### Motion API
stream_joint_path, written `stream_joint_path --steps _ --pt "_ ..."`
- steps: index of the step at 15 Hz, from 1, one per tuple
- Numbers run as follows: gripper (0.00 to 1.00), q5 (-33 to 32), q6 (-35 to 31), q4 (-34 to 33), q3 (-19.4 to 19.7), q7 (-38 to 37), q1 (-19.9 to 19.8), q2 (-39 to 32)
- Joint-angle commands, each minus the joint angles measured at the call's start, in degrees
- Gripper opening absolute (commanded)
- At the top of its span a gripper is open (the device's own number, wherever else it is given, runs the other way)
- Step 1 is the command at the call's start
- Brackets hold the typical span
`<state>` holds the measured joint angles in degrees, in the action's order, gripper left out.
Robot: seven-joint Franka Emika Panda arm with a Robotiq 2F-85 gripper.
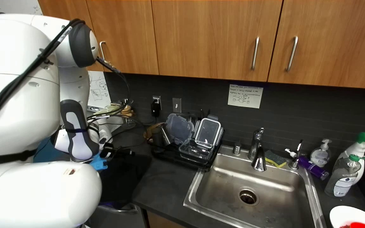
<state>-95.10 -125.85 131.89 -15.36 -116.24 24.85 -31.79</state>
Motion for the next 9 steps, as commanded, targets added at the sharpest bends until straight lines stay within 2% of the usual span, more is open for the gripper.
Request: stream_joint_path --steps 1,6,8,9 --pt "1.0 -0.36 0.95 0.0 -2.0 0.25 -1.95 -0.22" --pt "1.0 -0.36 0.97 0.0 -2.0 0.25 -1.95 -0.24" --pt "1.0 -4.23 -1.34 0.49 -2.68 -3.39 -2.34 0.42" --pt "1.0 -8.41 -4.88 1.16 -3.41 -7.44 -3.21 1.27"
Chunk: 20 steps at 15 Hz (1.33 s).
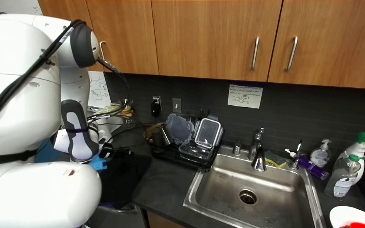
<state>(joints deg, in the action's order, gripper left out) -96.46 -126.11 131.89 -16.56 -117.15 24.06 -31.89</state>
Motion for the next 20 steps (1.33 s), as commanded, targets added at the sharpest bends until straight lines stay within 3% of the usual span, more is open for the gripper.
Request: stream_joint_path --steps 1,6,10,11,13,20 --pt "1.0 -9.34 -5.81 1.34 -2.94 -8.77 -2.79 1.64" --pt "1.0 -25.62 -13.13 4.45 -7.19 -25.24 -6.53 5.64" --pt "1.0 -43.68 -19.01 4.92 -10.95 -40.65 -11.62 7.47" --pt "1.0 -37.2 -16.23 3.11 -9.74 -33.75 -9.49 4.42" --pt "1.0 -40.42 -18.01 3.14 -10.59 -33.94 -11.27 5.14" --pt "1.0 -40.76 -18.43 3.23 -11.06 -33.92 -11.7 5.25"
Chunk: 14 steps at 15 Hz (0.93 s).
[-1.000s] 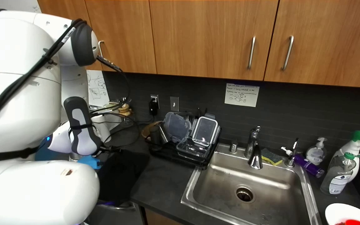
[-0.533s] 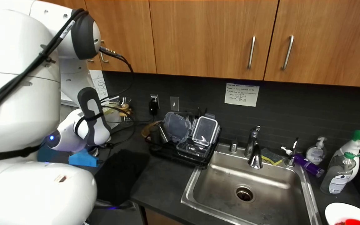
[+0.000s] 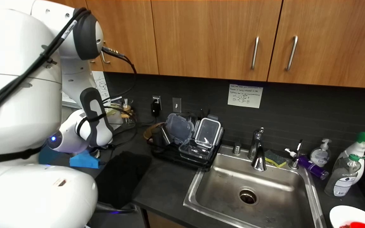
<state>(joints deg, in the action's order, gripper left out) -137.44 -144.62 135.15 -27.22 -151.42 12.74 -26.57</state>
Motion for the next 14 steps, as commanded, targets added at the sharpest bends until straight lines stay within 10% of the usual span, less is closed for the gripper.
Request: stream_joint_path --steps 1,10,14 --pt "1.0 0.22 0.07 -0.02 -0.4 0.35 -0.39 -0.08" --pt "1.0 0.22 0.07 -0.01 -0.4 0.35 -0.39 -0.08" --pt "1.0 -1.67 -6.76 -3.3 -11.22 1.85 -12.24 -4.36"
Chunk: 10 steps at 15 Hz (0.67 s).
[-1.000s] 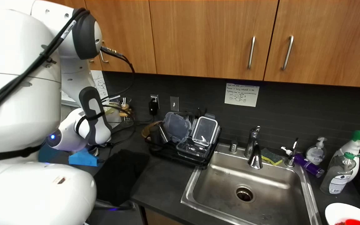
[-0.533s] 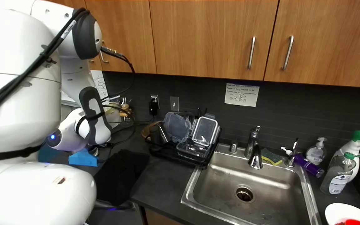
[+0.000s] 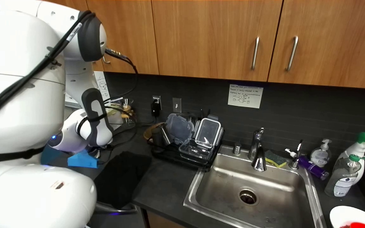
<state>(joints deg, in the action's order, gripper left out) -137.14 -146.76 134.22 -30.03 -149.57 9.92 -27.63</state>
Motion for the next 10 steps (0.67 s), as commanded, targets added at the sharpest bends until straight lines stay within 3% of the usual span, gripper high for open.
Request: stream_joint_path --steps 1,4,7,9,10 --pt "1.0 -1.36 -5.93 -2.59 -11.62 0.08 -12.6 -4.43" --pt "1.0 -1.49 -8.94 -2.46 -20.87 0.37 -22.59 -8.9" --pt "1.0 0.07 -13.5 -1.74 -22.02 0.41 -26.42 -11.86" --pt "1.0 0.85 -18.08 -1.84 -19.66 0.41 -25.9 -12.61" --pt "1.0 0.38 -15.12 -2.04 -19.88 0.83 -24.99 -11.26"
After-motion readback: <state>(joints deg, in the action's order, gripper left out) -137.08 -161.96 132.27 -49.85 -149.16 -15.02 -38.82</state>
